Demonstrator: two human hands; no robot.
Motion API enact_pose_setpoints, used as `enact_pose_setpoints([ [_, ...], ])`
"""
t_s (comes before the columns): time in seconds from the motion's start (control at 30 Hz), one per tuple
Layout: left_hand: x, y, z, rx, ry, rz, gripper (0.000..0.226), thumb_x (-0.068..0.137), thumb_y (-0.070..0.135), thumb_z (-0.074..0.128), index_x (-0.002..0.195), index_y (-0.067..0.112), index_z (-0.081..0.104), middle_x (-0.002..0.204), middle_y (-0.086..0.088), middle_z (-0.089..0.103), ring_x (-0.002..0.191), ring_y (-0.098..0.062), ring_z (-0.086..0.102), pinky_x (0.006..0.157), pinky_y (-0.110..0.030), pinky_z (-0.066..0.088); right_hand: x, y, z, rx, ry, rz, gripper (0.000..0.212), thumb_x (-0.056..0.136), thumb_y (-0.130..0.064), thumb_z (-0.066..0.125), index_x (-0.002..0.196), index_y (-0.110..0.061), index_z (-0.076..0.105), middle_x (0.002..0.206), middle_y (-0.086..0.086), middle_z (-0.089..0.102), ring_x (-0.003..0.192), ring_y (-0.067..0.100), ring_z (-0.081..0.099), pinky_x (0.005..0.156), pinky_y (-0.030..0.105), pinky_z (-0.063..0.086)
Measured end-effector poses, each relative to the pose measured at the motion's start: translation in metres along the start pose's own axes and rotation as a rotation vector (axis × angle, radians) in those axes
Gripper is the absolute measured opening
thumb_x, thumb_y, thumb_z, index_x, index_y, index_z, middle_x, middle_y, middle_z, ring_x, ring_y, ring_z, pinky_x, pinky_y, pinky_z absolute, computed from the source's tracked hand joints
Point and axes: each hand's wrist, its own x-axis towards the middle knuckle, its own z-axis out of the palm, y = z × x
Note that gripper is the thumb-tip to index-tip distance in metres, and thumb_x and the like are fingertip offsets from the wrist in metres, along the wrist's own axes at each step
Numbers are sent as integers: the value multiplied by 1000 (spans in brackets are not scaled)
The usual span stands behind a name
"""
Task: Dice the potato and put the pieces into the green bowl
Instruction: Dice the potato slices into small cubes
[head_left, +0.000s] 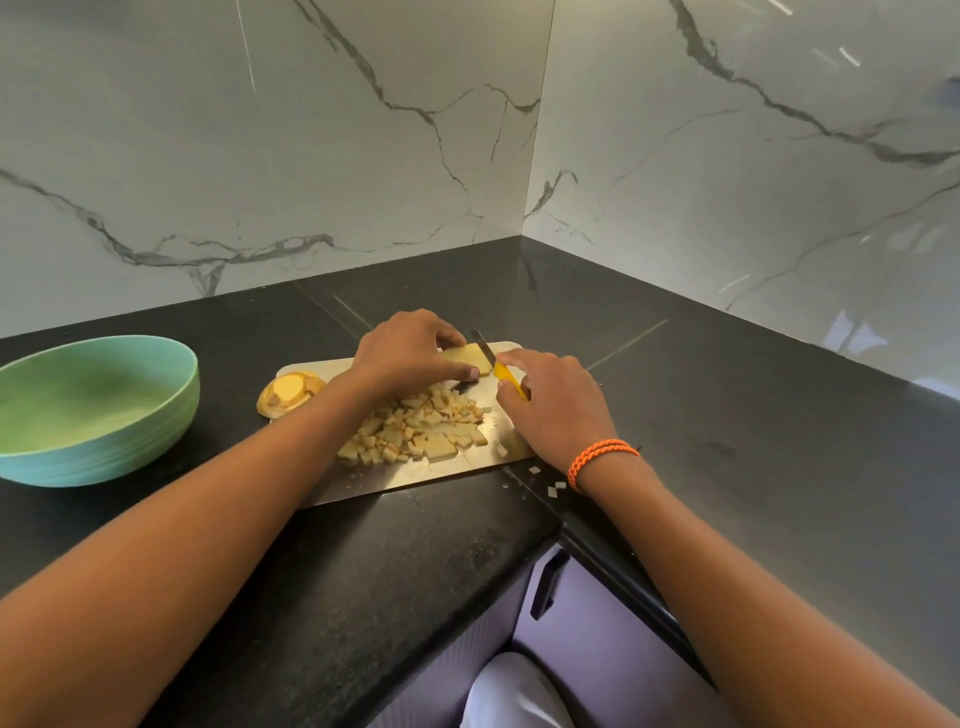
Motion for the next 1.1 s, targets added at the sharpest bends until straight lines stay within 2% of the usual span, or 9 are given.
enact_pose_setpoints([
  [0.13,2,-5,-1,-9,2,6,58,80,66,81,127,31,76,119,11,76,97,-10,66,72,-28,52,9,-3,8,-42,-30,-12,42,101,-37,50,141,-30,58,97,5,69,82,21,61,73,35,55],
  [0.27,5,-6,2,11,18,32,55,81,66,79,124,32,78,116,12,76,93,-10,66,61,-21,44,11,-2,12,-91,-26,-26,40,102,-34,50,141,-26,59,112,7,69,97,24,62,74,33,48],
  [0.43,6,-6,5,18,37,34,54,81,66,79,123,32,79,116,13,76,92,-9,65,61,-22,44,8,-4,15,-81,22,-39,41,102,-31,48,141,-25,58,110,9,70,97,26,63,75,36,49],
  [0.57,6,-6,5,25,30,33,54,82,66,79,124,32,78,118,12,76,93,-10,65,65,-24,48,11,-3,14,-92,0,-32,39,103,-32,50,139,-24,60,114,9,69,99,27,63,77,37,51],
  [0.73,4,-4,5,40,29,29,52,83,65,79,123,32,79,118,13,75,92,-9,65,64,-25,48,13,-1,13,-81,-59,-9,37,101,-33,54,137,-25,60,122,6,65,108,27,59,77,34,40],
  [0.87,2,-3,4,31,31,20,49,83,64,79,122,33,79,118,13,76,92,-9,65,71,-29,54,2,0,8,-62,-73,-6,35,99,-35,55,133,-27,62,111,3,66,97,23,60,74,34,44],
  [1.0,-1,0,6,54,51,12,48,86,62,77,123,31,78,117,13,75,94,-9,64,65,-25,45,-18,5,-4,-37,-106,-1,36,98,-38,57,132,-31,61,103,0,66,87,20,61,78,39,55],
  [1.1,-3,3,8,54,61,4,48,87,61,77,122,28,79,116,12,76,94,-11,66,70,-27,51,-35,8,-15,-45,-110,-6,35,98,-36,57,132,-30,62,97,-1,67,85,19,61,77,37,54],
])
